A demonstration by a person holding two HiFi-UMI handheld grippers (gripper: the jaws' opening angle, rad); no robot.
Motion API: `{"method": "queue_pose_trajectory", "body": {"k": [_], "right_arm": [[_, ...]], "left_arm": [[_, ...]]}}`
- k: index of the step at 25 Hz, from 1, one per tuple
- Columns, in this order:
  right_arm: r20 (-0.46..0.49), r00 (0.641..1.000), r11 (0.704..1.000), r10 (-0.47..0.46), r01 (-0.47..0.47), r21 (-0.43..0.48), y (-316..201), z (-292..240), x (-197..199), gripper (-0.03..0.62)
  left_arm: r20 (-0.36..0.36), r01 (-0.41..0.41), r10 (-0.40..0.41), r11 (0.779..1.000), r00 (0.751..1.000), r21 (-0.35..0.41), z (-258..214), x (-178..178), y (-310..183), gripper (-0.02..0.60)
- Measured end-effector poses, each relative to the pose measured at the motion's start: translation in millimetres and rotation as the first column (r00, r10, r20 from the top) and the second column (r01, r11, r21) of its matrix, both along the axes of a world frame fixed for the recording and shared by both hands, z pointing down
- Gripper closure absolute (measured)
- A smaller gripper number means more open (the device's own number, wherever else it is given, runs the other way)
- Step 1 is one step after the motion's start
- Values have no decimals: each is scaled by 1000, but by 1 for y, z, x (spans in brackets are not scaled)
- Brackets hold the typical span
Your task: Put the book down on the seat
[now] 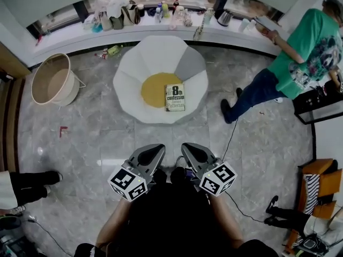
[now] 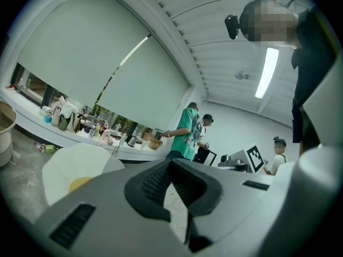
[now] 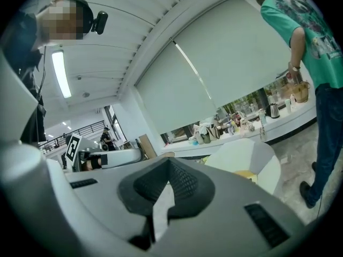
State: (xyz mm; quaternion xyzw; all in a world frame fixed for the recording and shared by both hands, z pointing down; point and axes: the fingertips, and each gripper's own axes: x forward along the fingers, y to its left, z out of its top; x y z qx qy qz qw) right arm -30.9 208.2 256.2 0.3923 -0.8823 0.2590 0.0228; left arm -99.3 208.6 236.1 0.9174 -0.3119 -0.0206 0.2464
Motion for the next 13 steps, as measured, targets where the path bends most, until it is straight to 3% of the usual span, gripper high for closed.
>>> {"method": "queue_pose_trajectory", "body": {"k": [13], "right_arm": [[17, 1000, 1000, -1, 1, 8, 3, 3, 33, 580]], "left_arm": [[7, -5, 5, 1000, 1000, 17, -3, 37, 2, 569]]}}
